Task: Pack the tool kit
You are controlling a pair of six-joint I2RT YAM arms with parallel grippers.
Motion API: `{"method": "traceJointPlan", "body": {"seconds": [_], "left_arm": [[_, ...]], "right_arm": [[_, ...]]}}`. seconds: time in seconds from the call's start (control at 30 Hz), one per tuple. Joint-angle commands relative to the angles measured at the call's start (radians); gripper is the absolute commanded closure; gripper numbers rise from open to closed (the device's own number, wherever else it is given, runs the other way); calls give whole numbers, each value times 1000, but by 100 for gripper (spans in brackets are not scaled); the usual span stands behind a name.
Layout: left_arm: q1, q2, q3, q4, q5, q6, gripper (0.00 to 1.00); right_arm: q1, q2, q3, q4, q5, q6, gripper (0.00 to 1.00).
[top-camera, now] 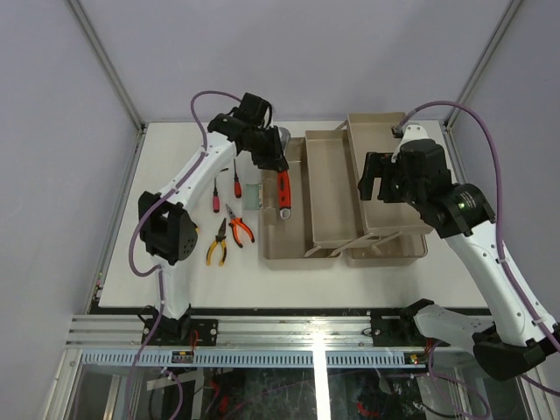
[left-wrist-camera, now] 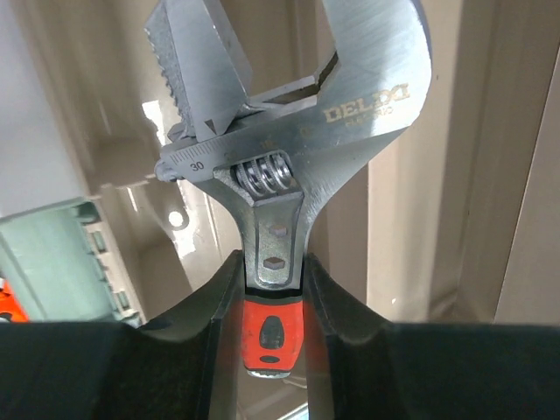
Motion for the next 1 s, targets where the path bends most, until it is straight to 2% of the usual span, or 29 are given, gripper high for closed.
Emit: {"method": "traceJointPlan", "body": {"seconds": [0.0, 0.13, 0.43, 0.97], "left_arm": [[-63, -4, -2, 110, 5, -38, 100], [-118, 4, -35, 120, -46, -51, 100], [-150, 10, -161, 144, -119, -102, 100], [-192, 146, -118, 128, -232, -175, 100]], "right_arm": [[0, -43, 2, -13, 42, 21, 11], [0, -69, -6, -27, 50, 31, 11], [0, -128, -14, -82, 93, 43, 11], [-1, -159, 34, -175, 157, 46, 10]]}}
